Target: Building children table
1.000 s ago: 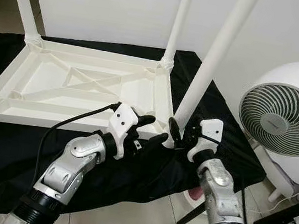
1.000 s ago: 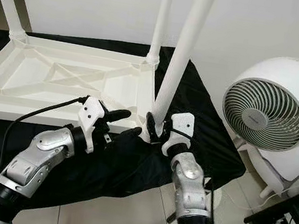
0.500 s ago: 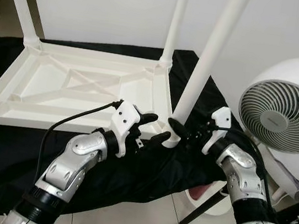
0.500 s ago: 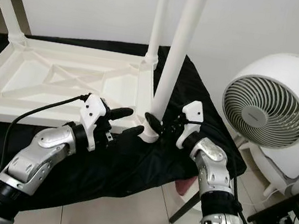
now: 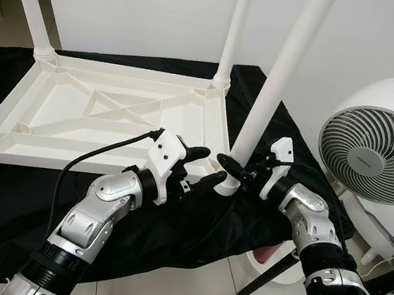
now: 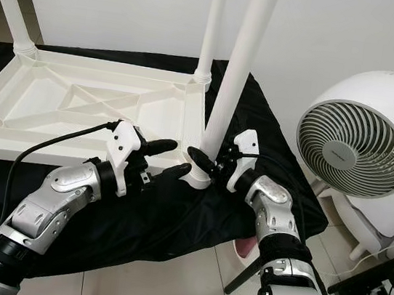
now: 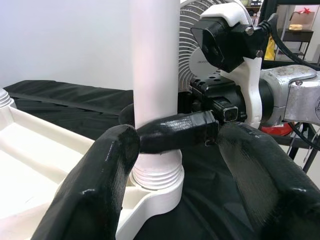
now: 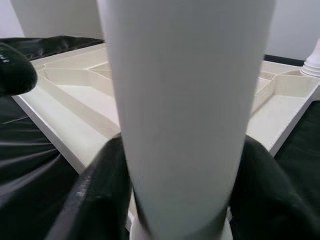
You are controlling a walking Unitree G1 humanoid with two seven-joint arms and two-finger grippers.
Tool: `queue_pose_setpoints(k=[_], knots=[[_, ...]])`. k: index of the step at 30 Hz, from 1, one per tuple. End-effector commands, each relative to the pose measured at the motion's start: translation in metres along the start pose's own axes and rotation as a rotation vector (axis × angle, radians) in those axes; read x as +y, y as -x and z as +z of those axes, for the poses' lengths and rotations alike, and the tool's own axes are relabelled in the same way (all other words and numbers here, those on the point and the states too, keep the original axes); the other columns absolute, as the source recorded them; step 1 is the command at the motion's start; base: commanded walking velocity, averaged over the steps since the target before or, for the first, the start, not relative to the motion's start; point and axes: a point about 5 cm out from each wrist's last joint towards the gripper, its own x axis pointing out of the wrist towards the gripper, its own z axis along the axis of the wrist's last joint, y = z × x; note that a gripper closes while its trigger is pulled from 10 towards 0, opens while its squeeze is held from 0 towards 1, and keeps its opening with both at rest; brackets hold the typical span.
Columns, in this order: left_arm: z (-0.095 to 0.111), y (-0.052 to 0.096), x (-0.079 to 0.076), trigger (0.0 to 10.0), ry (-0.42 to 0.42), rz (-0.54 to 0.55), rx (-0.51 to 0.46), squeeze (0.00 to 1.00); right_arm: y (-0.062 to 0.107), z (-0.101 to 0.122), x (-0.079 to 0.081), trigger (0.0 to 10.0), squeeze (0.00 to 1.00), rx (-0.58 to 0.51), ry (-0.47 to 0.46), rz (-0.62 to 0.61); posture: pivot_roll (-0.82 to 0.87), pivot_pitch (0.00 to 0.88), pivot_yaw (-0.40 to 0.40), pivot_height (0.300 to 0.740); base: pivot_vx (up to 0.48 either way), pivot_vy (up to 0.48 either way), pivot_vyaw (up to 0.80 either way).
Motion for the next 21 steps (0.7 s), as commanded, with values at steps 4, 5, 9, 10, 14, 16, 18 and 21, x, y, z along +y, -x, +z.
queue_pose_setpoints(k=[4, 5, 9, 10, 14, 16, 18, 21], knots=[[-0.002, 0.0, -0.003, 10.0, 0.009, -0.031, 0.01, 0.0, 0.005, -0.005, 0.0, 0.0, 0.0, -0.006, -0.018, 0.01, 0.07, 0.023, -0.018, 0.74, 0.0, 0.0, 0.0], [-0.002, 0.0, -0.003, 10.0, 0.01, -0.032, 0.009, 0.0, 0.006, -0.006, 0.0, 0.0, 0.0, -0.004, -0.018, 0.012, 0.07, 0.022, -0.018, 0.74, 0.0, 0.0, 0.0], [-0.001, 0.0, -0.003, 10.0, 0.008, -0.033, 0.009, 0.0, 0.008, -0.007, 0.0, 0.0, 0.0, -0.002, -0.015, 0.008, 0.07, 0.022, -0.019, 0.74, 0.0, 0.0, 0.0], [-0.001, -0.001, -0.002, 10.0, 0.007, -0.031, 0.008, 0.0, 0.011, -0.009, 0.0, 0.0, 0.0, 0.001, -0.014, -0.002, 0.07, 0.022, -0.02, 0.74, 0.0, 0.0, 0.0], [-0.001, 0.0, -0.003, 10.0, 0.006, -0.031, 0.007, 0.0, 0.012, -0.011, 0.004, 0.0, 0.0, -0.025, -0.037, -0.106, 0.07, 0.013, -0.028, 0.74, 0.0, 0.0, 0.0], [-0.001, -0.001, -0.003, 10.0, 0.006, -0.031, 0.006, 0.0, 0.011, -0.012, 0.005, 0.0, 0.0, -0.026, -0.039, -0.146, 0.07, 0.013, -0.028, 0.74, 0.0, 0.0, 0.0], [-0.001, -0.001, -0.004, 10.0, 0.007, -0.033, 0.006, 0.0, 0.009, -0.012, 0.005, 0.0, 0.0, -0.024, -0.041, -0.192, 0.07, 0.011, -0.029, 0.74, 0.0, 0.0, 0.0], [-0.002, -0.001, -0.005, 10.0, 0.007, -0.038, 0.008, 0.0, 0.004, -0.012, 0.013, 0.0, 0.0, -0.035, -0.04, -0.299, 0.07, 0.008, -0.031, 0.74, 0.0, 0.0, 0.0]])
